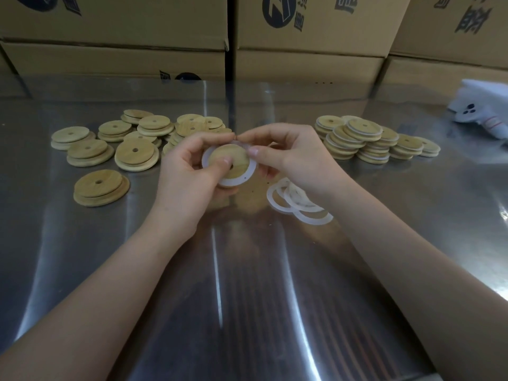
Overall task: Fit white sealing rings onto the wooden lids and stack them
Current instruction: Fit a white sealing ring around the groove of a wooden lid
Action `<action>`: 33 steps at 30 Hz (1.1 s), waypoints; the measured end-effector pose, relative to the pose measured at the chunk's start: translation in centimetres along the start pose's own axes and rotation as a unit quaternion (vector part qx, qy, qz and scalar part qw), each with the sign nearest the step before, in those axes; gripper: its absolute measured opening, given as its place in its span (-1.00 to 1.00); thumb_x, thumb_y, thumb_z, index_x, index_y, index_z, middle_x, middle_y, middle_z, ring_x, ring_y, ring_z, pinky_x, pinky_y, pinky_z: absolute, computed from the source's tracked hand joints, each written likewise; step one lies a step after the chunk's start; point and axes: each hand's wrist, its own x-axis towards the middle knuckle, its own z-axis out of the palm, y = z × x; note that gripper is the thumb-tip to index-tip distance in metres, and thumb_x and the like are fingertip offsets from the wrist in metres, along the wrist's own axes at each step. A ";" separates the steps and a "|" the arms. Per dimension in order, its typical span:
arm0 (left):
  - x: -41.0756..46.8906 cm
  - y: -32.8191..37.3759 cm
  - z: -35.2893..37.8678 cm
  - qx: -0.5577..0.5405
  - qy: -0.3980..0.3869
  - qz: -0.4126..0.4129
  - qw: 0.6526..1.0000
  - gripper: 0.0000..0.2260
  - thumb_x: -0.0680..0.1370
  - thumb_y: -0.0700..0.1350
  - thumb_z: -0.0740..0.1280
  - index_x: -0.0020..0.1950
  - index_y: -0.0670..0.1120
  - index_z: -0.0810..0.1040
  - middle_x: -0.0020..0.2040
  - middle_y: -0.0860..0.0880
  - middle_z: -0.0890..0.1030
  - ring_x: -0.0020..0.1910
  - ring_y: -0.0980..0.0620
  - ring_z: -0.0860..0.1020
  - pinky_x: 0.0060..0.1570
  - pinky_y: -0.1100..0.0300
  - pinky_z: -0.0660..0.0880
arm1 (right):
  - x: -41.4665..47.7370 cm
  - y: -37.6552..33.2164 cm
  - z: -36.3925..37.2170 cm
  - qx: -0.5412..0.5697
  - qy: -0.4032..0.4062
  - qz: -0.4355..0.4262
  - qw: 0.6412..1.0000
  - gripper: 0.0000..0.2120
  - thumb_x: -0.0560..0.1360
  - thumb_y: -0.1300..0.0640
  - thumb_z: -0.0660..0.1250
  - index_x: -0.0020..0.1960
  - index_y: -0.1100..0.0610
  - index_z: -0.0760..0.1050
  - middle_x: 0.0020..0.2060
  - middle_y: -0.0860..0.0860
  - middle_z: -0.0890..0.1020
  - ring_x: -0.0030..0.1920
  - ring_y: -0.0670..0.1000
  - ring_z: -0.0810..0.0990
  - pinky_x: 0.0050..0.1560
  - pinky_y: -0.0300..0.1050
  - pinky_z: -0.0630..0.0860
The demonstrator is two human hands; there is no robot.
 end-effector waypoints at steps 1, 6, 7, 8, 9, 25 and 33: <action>0.1 0.0 -0.1 -0.013 0.007 -0.008 1.000 -0.74 0.55 -0.33 0.34 0.00 0.05 0.63 0.00 0.06 0.68 -0.01 0.02 0.67 -0.26 0.01 0.66 | 0.0 0.0 0.1 0.009 0.001 0.001 1.000 -0.85 0.53 0.28 0.37 0.04 0.10 0.64 -0.21 0.20 0.63 -0.37 -0.08 0.54 -0.32 -0.18 0.50; 0.3 0.0 -0.2 -0.032 0.025 -0.021 0.999 -0.74 0.55 -0.34 0.32 -0.01 0.02 0.62 0.04 0.01 0.67 0.00 -0.01 0.67 -0.27 0.02 0.65 | 0.0 0.3 0.8 0.045 0.017 0.018 0.999 -0.87 0.50 0.35 0.37 0.01 0.18 0.59 -0.31 0.04 0.58 -0.42 -0.07 0.53 -0.36 -0.21 0.48; 0.3 0.0 -0.2 -0.033 0.025 -0.021 0.999 -0.74 0.55 -0.34 0.32 -0.02 0.03 0.62 0.04 0.01 0.66 0.01 -0.01 0.66 -0.28 0.02 0.65 | 0.0 0.3 0.8 0.047 0.019 0.018 0.999 -0.87 0.50 0.36 0.37 0.00 0.18 0.58 -0.32 0.03 0.58 -0.42 -0.07 0.53 -0.36 -0.21 0.49; 0.3 0.0 -0.2 -0.038 0.025 -0.024 0.999 -0.73 0.55 -0.35 0.31 -0.03 0.03 0.62 0.04 0.00 0.66 0.01 -0.02 0.66 -0.28 0.02 0.64 | 0.0 0.3 0.9 0.049 0.021 0.017 0.998 -0.86 0.50 0.37 0.36 -0.01 0.17 0.58 -0.33 0.02 0.58 -0.43 -0.06 0.53 -0.36 -0.20 0.49; 0.3 0.0 -0.1 -0.046 0.027 -0.030 0.998 -0.72 0.55 -0.35 0.31 -0.04 0.03 0.63 0.05 -0.01 0.66 0.03 -0.04 0.66 -0.27 0.00 0.64 | 0.0 0.3 0.8 0.052 0.022 0.016 0.998 -0.84 0.50 0.38 0.35 -0.03 0.15 0.57 -0.34 0.01 0.57 -0.44 -0.06 0.52 -0.37 -0.21 0.49; 0.5 0.2 -0.4 -0.201 0.030 -0.131 0.970 -0.66 0.56 -0.39 0.24 0.14 -0.01 0.63 0.18 -0.12 0.62 0.06 -0.14 0.67 -0.13 -0.14 0.63 | 0.2 0.1 0.2 0.055 -0.013 0.016 0.998 -0.82 0.47 0.37 0.40 -0.08 0.10 0.59 -0.32 0.05 0.60 -0.43 -0.06 0.48 -0.38 -0.21 0.47; 0.7 0.0 -0.5 -0.144 -0.019 -0.150 0.978 -0.82 0.54 -0.27 0.34 0.13 -0.14 0.58 0.05 -0.11 0.69 0.05 -0.07 0.67 0.01 -0.06 0.63 | -0.1 0.4 0.6 0.037 -0.001 -0.003 0.999 -0.80 0.47 0.36 0.40 -0.10 0.06 0.61 -0.36 -0.06 0.60 -0.42 -0.07 0.51 -0.35 -0.22 0.48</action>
